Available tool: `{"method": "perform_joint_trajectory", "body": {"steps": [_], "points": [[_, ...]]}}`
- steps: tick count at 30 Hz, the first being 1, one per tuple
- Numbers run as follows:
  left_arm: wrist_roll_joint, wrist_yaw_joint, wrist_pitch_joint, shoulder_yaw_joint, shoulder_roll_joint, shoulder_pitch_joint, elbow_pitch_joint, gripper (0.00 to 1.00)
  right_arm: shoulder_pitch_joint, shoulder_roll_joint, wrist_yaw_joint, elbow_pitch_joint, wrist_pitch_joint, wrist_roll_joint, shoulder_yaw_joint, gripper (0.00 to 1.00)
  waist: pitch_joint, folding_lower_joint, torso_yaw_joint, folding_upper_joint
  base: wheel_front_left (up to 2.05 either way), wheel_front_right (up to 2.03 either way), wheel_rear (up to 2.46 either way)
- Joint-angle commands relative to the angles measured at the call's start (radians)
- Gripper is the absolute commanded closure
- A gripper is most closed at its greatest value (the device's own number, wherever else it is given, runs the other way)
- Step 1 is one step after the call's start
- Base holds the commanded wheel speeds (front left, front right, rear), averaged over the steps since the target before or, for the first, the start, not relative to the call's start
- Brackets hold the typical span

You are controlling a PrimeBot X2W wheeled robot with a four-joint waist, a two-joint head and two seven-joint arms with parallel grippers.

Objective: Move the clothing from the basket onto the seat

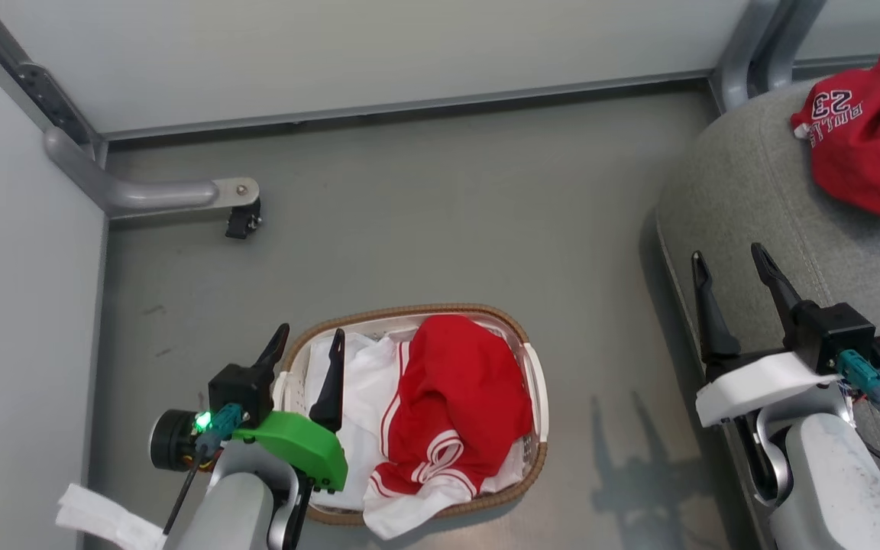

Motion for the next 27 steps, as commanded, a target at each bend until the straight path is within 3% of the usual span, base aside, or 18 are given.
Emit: {"method": "perform_joint_trajectory", "body": {"steps": [1, 13, 27], "points": [[-0.011, 0.001, -0.001, -0.007, 0.003, -0.042, 0.019, 0.0, -0.025, -0.002, -0.001, -0.009, -0.002, 0.0, 0.002, 0.0, 0.118, 0.0, -0.074, 0.0, 0.0, 0.0, 0.0], [-0.033, 0.0, -0.001, -0.153, 0.005, -0.235, 0.268, 0.0, -0.14, -0.002, -0.001, -0.049, -0.002, 0.058, 0.056, 0.0, 0.362, 0.0, -0.204, 0.0, 0.0, 0.0, 0.0], [-0.148, -0.018, 0.01, -0.285, 0.005, -0.35, 0.482, 0.0, -0.203, -0.002, -0.001, -0.082, -0.002, 0.128, 0.141, 0.0, 0.525, 0.0, -0.307, 0.0, 0.0, 0.0, 0.0]]}}
